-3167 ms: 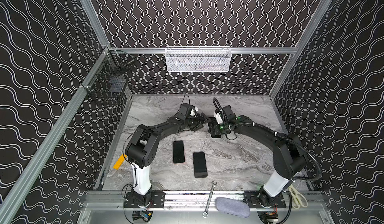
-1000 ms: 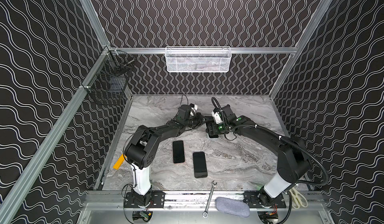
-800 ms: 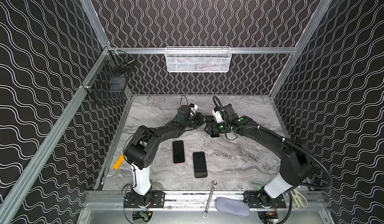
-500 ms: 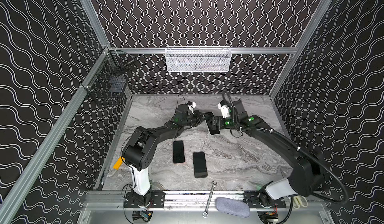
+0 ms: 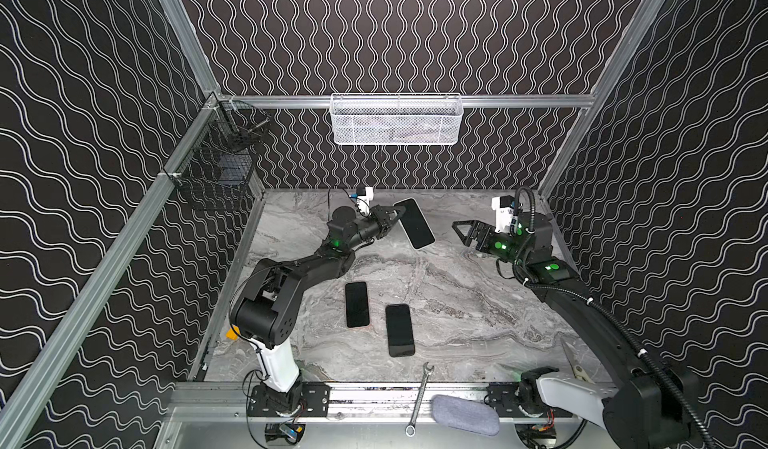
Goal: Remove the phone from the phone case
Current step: 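Hold the phone with the left gripper while the right gripper releases and draws back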
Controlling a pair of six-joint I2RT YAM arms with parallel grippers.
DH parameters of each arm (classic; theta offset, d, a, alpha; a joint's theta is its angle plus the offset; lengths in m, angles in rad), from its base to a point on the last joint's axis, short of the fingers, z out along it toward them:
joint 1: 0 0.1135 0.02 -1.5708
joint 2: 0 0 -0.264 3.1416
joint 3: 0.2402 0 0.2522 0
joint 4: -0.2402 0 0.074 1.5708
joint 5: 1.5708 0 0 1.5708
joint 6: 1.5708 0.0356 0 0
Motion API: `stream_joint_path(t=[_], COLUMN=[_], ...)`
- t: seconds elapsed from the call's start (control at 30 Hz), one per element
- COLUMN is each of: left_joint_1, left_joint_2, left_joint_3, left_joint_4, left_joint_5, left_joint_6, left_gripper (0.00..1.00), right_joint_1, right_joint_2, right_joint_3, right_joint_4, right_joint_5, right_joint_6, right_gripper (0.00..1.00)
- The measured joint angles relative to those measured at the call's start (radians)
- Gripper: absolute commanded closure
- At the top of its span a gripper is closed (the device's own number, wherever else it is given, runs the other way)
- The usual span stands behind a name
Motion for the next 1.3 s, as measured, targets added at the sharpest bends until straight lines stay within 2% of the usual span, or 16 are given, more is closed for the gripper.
stream_joint_path(t=[0.2,0.4,0.57,0.87,1.13,1.3], left_joint_1=[0.015,0.015,0.007,-0.025,-0.043,-0.045], left_joint_2=[-0.067,-0.103,-0.167,-0.211,-0.211,-0.209], left_joint_3=[-0.032,-0.018,-0.033,-0.052,-0.057,-0.057], left_joint_4=[0.010,0.024,-0.059,-0.172,-0.205,-0.206], left_joint_5=[-0.090,-0.187,-0.280,-0.371,-0.385,-0.388], left_joint_6=[-0.025,-0.111,-0.159,-0.212,-0.235,-0.237], left_gripper=[1.00,1.00,1.00,1.00,1.00,1.00], right_joint_1=[-0.012,-0.016,0.020,0.125,0.210,0.236], right_joint_2=[-0.011,0.028,0.047,0.071,0.136,0.183], right_joint_3=[-0.038,-0.068,-0.111,-0.172,-0.184,-0.174], right_joint_4=[0.110,0.280,0.420,0.597,0.734,0.793], right_joint_5=[-0.042,-0.193,-0.264,-0.243,-0.171,-0.167], right_joint_6=[0.036,0.117,0.217,0.338,0.420,0.456], right_gripper=[0.00,0.14,0.20,0.26,0.33,0.36])
